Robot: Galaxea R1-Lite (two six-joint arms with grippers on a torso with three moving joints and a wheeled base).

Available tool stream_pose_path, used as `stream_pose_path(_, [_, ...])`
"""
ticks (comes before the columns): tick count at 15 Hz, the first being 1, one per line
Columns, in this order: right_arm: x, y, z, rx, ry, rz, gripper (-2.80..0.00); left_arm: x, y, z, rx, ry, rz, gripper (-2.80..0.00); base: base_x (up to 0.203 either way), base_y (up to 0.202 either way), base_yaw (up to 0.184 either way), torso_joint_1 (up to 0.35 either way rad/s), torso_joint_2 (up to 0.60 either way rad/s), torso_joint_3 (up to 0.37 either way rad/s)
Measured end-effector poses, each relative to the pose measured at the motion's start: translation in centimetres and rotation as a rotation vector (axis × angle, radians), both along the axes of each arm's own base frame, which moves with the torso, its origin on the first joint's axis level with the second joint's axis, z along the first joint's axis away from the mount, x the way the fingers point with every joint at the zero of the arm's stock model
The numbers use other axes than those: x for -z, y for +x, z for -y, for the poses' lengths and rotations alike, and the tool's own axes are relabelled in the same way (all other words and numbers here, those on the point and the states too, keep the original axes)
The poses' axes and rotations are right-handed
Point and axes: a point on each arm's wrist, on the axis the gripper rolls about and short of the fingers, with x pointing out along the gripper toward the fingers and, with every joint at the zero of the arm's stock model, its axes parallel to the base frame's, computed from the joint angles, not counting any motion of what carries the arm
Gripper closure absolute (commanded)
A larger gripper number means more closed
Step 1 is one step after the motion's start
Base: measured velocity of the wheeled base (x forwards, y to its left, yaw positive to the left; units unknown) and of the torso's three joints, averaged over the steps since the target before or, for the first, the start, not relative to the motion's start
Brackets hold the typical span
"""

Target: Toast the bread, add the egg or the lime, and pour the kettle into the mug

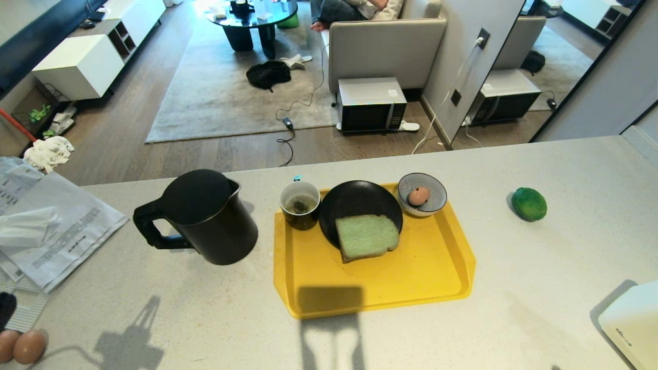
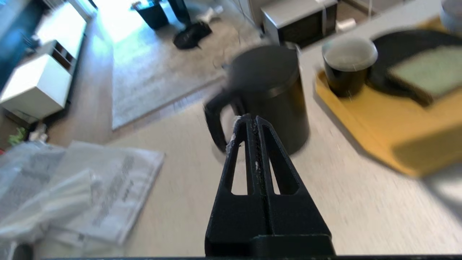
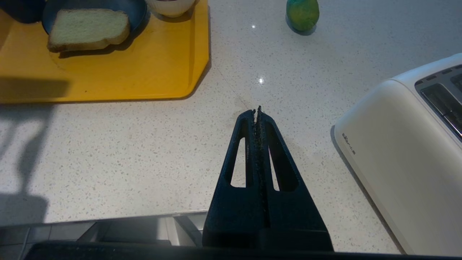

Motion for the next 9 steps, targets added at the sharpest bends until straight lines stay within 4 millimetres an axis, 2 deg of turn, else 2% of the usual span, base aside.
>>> stream_pose_path(4, [0.0,0.0,0.0,0.001,0.000,0.000,0.00,4.6,-2.1,0.0,0.028,0.009,-0.216,0.00,0.000,0.000,0.000,0.000,0.00,0.000])
stream_pose_path(6, [0.0,0.0,0.0,0.001,0.001,0.000,0.00,6.0,-2.7,0.0,0.015,0.001,-0.282,0.00,0.000,0.000,0.000,0.000,0.00,0.000])
stream_pose_path(9, [0.0,0.0,0.0,0.000,0.000,0.000,0.00,7.1,-3.6,-0.1,-0.063,-0.045,-0.289,0.00,0.000,0.000,0.000,0.000,0.00,0.000])
